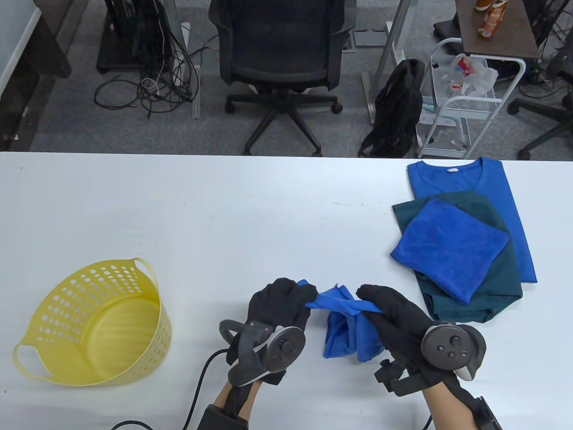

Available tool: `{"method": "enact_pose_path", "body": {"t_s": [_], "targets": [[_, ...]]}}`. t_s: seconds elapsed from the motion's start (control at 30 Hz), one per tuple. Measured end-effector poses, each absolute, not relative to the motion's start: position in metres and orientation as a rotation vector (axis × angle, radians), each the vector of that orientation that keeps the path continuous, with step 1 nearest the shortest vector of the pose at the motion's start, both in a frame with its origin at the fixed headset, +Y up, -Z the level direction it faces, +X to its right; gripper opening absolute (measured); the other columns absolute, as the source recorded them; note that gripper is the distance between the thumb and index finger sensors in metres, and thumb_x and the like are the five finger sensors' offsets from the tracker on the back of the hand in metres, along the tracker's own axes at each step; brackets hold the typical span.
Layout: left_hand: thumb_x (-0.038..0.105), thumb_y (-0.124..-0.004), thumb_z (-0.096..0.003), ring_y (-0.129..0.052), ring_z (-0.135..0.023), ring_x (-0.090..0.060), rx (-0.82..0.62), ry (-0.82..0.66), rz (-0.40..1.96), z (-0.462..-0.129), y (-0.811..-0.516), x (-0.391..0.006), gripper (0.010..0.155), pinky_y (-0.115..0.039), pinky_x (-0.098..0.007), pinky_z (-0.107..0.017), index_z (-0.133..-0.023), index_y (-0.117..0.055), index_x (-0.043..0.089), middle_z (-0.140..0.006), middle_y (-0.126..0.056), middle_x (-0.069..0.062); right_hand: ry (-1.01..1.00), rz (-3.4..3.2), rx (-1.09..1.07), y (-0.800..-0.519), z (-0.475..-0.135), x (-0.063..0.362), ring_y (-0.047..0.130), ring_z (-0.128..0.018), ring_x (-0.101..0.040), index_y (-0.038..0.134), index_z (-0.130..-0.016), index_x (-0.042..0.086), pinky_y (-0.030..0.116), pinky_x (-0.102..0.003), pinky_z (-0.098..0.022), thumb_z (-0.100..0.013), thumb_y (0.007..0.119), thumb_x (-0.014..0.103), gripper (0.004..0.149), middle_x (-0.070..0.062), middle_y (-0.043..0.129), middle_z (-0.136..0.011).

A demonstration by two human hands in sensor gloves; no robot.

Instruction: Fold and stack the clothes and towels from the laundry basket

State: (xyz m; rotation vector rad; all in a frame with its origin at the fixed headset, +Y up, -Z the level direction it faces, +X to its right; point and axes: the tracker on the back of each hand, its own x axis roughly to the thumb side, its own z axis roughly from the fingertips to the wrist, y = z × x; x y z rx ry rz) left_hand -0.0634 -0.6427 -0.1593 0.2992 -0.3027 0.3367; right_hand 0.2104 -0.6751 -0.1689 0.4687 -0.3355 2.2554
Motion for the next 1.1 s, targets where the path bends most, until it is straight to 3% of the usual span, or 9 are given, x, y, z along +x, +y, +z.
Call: {"method": "enact_pose_path", "body": {"t_s": [0.1,0.27,0.37,0.5,0.6,0.77,0.87,1.0,1.1], "targets": [[0.040,-0.085,-0.0549,-0.088,-0.097,-0.036,0.247,-0.284,0.448,-0.164,-0.644,-0.075,0.048,-0.076,-0.059,-0.069,-0.100,-0.072,0.030,-0.115,-0.073,-0.017,-0.192,2.157,0.494,-0.675,-0.172,0.213,0.090,-0.074,-0.040,0.079,-0.097,0.009,0.072,-0.062,-0.058,-0.061,0.073,0.034,0.044,-0.021,0.082,-0.096],[0.041,-0.082,-0.0576,-0.102,-0.071,-0.019,0.171,-0.297,0.637,-0.168,-0.646,-0.082,0.051,-0.084,-0.050,-0.063,-0.104,-0.067,0.025,-0.095,-0.091,-0.007,-0.024,2.047,0.492,-0.676,-0.174,0.212,0.096,-0.059,-0.029,0.077,-0.099,0.006,0.080,-0.053,-0.050,-0.063,0.070,0.032,0.045,-0.025,0.083,-0.092],[0.046,-0.080,-0.0587,-0.096,-0.073,-0.018,0.149,-0.293,0.745,-0.168,-0.645,-0.088,0.067,-0.081,-0.050,-0.065,-0.114,-0.054,0.020,-0.096,-0.083,-0.007,-0.027,2.041,0.504,-0.676,-0.175,0.215,0.096,-0.058,-0.027,0.076,-0.099,0.007,0.081,-0.051,-0.050,-0.063,0.066,0.032,0.045,-0.023,0.083,-0.092],[0.044,-0.080,-0.0576,-0.089,-0.090,-0.029,0.185,-0.267,0.686,-0.172,-0.652,-0.091,0.076,-0.077,-0.057,-0.068,-0.120,-0.047,0.017,-0.111,-0.072,-0.015,0.070,1.673,0.604,-0.679,-0.177,0.216,0.081,-0.086,-0.047,0.068,-0.102,0.007,0.071,-0.065,-0.060,-0.065,0.059,0.030,0.045,-0.029,0.063,-0.110],[0.038,-0.085,-0.0552,-0.082,-0.102,-0.039,-0.030,-0.344,0.612,-0.183,-0.672,-0.081,0.083,-0.074,-0.063,-0.070,-0.123,-0.043,0.017,-0.122,-0.061,-0.022,0.198,1.411,0.712,-0.682,-0.179,0.213,0.056,-0.101,-0.059,0.063,-0.104,0.007,0.056,-0.076,-0.066,-0.066,0.055,0.031,0.045,-0.029,0.045,-0.120],[0.045,-0.085,-0.0533,-0.052,-0.113,-0.061,-0.446,-0.605,0.636,-0.193,-0.711,-0.055,0.097,-0.061,-0.074,-0.072,-0.126,-0.024,0.023,-0.130,-0.028,-0.033,0.261,1.229,0.763,-0.682,-0.179,0.208,0.056,-0.105,-0.054,0.062,-0.104,0.007,0.054,-0.076,-0.068,-0.067,0.054,0.031,0.045,-0.024,0.046,-0.121],[0.053,-0.074,-0.0577,-0.059,-0.112,-0.053,-0.443,-0.567,0.773,-0.194,-0.713,-0.058,0.054,-0.062,-0.070,-0.074,-0.109,-0.066,0.037,-0.128,-0.051,-0.024,0.182,1.336,0.673,-0.680,-0.180,0.218,0.058,-0.103,-0.053,0.060,-0.105,0.006,0.055,-0.075,-0.067,-0.067,0.054,0.031,0.045,-0.025,0.045,-0.120],[0.055,-0.065,-0.0629,-0.103,-0.071,-0.025,-0.405,-0.483,0.930,-0.195,-0.707,-0.077,0.052,-0.087,-0.045,-0.057,-0.099,-0.081,0.021,-0.090,-0.098,-0.007,-0.175,1.814,0.184,-0.679,-0.177,0.243,0.053,-0.094,-0.065,0.036,-0.115,-0.006,0.052,-0.076,-0.063,-0.066,0.067,0.028,0.068,-0.044,0.033,-0.112],[0.053,-0.060,-0.0662,-0.107,-0.061,-0.020,-0.421,-0.374,1.114,-0.192,-0.708,-0.081,0.055,-0.090,-0.039,-0.051,-0.099,-0.081,0.014,-0.082,-0.102,-0.008,-0.317,2.152,0.249,-0.672,-0.169,0.241,0.053,-0.092,-0.066,0.039,-0.116,-0.003,0.053,-0.076,-0.062,-0.063,0.074,0.029,0.071,-0.047,0.031,-0.110]]}}
